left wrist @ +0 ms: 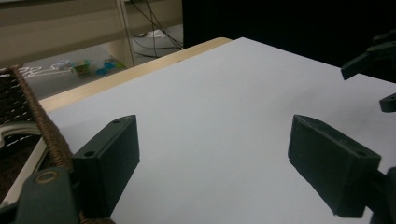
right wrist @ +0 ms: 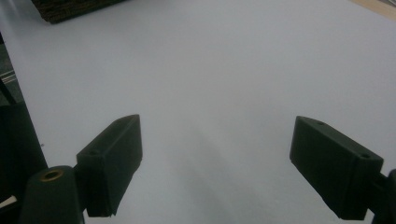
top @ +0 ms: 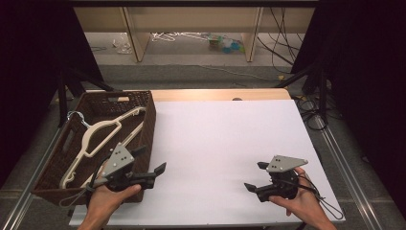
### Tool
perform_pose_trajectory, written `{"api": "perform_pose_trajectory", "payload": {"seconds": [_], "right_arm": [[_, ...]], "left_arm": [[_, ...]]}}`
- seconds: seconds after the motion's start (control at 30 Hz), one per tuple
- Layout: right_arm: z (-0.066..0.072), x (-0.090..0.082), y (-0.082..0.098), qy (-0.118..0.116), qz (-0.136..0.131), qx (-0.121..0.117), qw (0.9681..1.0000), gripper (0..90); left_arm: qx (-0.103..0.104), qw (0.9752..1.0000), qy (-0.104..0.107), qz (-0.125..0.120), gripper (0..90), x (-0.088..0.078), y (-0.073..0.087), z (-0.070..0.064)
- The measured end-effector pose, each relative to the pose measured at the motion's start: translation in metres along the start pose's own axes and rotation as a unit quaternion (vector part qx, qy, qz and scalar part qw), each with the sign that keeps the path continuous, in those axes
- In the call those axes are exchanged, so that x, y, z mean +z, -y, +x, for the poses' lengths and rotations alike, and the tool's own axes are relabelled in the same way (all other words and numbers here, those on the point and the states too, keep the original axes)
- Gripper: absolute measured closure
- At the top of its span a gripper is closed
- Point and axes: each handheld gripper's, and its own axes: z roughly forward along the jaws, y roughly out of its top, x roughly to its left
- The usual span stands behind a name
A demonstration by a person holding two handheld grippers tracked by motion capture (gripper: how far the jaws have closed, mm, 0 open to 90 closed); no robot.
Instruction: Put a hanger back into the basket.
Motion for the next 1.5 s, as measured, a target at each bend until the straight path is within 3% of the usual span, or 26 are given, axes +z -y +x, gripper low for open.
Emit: {"api": "perform_pose_trajectory", "payload": {"seconds": [0.17, 0.33, 0.4, 0.63, 0.7, 0.87, 0.93, 1.5], "right_arm": [[0.005, 0.000, 0.001, 0.002, -0.006, 0.008, 0.9999, 17.8], [0.006, -0.001, 0.000, 0.006, -0.021, 0.004, 0.9998, 17.8], [0.008, -0.001, 0.002, 0.008, -0.023, 0.008, 0.9997, 17.8], [0.015, -0.005, 0.003, 0.010, -0.046, 0.007, 0.9989, 17.9], [0.018, -0.007, 0.004, 0.010, -0.055, 0.006, 0.9984, 18.0], [0.024, -0.011, 0.006, 0.011, -0.070, 0.008, 0.9975, 18.1], [0.026, -0.012, 0.008, 0.011, -0.070, 0.010, 0.9974, 18.1], [0.025, -0.010, 0.011, 0.014, -0.074, 0.008, 0.9972, 18.0]], "left_arm": [[0.012, 0.9999, 0.011, -0.004, 16.3, 0.004, 0.008, -0.010], [0.051, 0.9986, 0.013, -0.003, 16.3, 0.007, 0.016, -0.018], [0.045, 0.9988, 0.015, -0.008, 16.4, 0.009, 0.020, -0.022], [0.068, 0.9976, 0.012, 0.004, 16.5, 0.009, 0.038, -0.034], [0.061, 0.9980, 0.015, -0.002, 16.5, 0.008, 0.041, -0.033], [0.053, 0.9985, -0.004, -0.006, 16.5, 0.003, 0.049, -0.026], [0.041, 0.9991, -0.005, -0.008, 16.6, 0.002, 0.051, -0.023], [0.046, 0.9988, 0.009, -0.010, 16.5, 0.002, 0.050, -0.028]]}}
